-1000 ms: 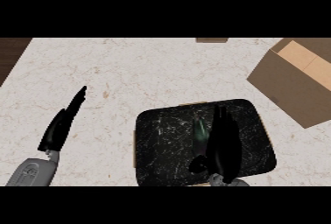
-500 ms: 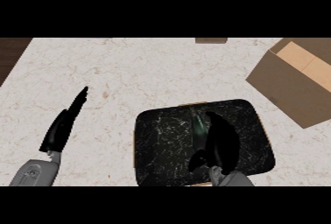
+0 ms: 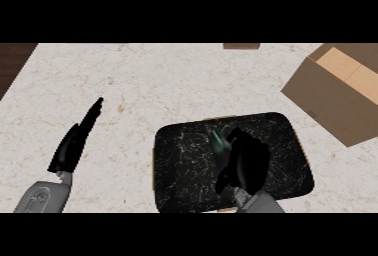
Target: Pick the eggplant from the tray and place it in the cardboard box
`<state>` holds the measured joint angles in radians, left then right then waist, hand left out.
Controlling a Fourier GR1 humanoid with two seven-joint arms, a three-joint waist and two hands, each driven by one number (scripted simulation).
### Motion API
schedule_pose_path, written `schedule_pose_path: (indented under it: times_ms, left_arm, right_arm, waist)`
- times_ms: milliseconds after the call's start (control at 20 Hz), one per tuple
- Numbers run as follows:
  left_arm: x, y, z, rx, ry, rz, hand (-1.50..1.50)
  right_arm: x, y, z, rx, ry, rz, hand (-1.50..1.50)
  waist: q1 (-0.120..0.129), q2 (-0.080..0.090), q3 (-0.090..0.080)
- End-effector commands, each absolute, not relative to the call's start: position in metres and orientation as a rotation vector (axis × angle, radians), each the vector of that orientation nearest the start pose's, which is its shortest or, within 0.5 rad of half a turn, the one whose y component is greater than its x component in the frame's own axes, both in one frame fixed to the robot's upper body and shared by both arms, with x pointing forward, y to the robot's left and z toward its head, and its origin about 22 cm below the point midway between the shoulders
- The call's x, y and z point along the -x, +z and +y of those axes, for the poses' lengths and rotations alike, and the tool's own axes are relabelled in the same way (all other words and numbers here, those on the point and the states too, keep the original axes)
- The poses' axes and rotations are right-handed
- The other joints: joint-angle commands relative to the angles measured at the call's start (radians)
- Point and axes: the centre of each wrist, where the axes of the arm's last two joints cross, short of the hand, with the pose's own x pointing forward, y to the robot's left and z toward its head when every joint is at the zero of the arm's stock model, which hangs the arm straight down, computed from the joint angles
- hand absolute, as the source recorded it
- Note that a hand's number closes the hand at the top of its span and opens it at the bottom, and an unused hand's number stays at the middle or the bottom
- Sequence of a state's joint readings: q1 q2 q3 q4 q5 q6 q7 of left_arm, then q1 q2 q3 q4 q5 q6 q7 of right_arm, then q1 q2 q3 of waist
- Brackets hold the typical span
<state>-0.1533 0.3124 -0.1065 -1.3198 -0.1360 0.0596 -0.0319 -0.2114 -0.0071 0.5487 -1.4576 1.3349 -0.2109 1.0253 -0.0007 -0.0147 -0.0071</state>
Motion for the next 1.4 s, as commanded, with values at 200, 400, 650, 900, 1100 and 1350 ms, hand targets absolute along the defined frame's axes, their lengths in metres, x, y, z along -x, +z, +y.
schedule_pose_path:
  times_ms: [200,400,650,900,1100,1350]
  left_arm:
    - [-0.276,-0.005,0.274,-0.296,-0.463,-1.493,0.0]
    - [-0.291,0.007,0.249,-0.273,-0.468,-1.544,0.0]
    - [-0.285,-0.004,0.261,-0.254,-0.49,-1.523,0.0]
    - [-0.289,-0.001,0.257,-0.259,-0.49,-1.513,0.0]
    - [-0.29,0.006,0.269,-0.26,-0.488,-1.508,0.0]
    - [-0.277,-0.01,0.268,-0.273,-0.462,-1.486,0.0]
  right_arm:
    - [-0.338,0.052,-0.133,1.319,0.623,-0.888,1.5]
    - [-0.38,0.076,-0.179,1.31,0.615,-0.76,1.5]
    - [-0.433,0.13,-0.207,1.388,0.594,-0.706,1.5]
    - [-0.46,0.175,-0.193,1.534,0.547,-0.695,1.5]
    - [-0.469,0.208,-0.194,1.7,0.492,-0.664,1.5]
    - [-0.477,0.236,-0.194,1.758,0.384,-0.594,1.5]
  waist:
    - [0.044,0.029,0.008]
    - [0.079,0.058,0.009]
    - [0.105,0.052,0.007]
    - [0.105,0.046,0.007]
    - [0.078,0.036,0.007]
    - [0.063,0.032,0.006]
